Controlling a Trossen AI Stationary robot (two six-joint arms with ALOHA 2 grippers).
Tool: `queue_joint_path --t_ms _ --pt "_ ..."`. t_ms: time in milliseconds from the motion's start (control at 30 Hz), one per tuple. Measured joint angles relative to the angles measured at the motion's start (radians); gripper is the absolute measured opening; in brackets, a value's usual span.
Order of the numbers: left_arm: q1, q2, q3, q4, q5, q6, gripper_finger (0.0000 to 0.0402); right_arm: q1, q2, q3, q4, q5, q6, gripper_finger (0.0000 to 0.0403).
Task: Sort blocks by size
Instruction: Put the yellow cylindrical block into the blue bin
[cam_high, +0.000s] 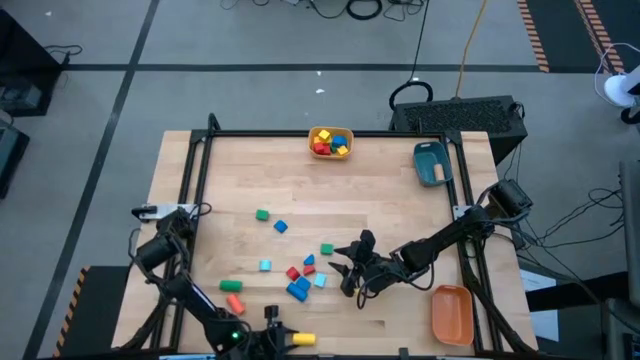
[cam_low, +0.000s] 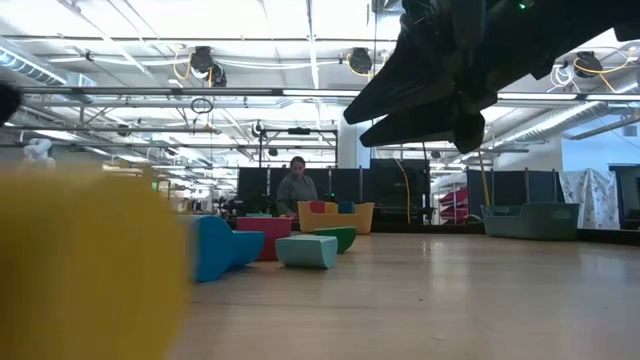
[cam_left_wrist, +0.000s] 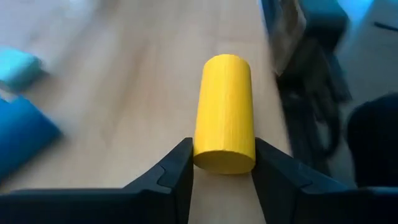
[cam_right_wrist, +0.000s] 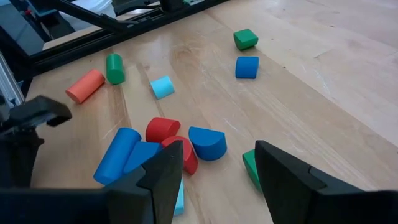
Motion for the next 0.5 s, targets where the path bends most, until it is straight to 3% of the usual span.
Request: queue_joint_path --t_ms 233,500 --pt "0.077 -0.072 0.0 -0.103 -0.001 0.001 0.0136 0.003 0.0 0.0 -0.01 -0.003 -0.018 0.0185" --pt "0.194 -0.188 0.0 -0.246 0.049 0.124 0.0136 0.005 -0.118 0.0 -0.003 -0.093 -0.25 0.019"
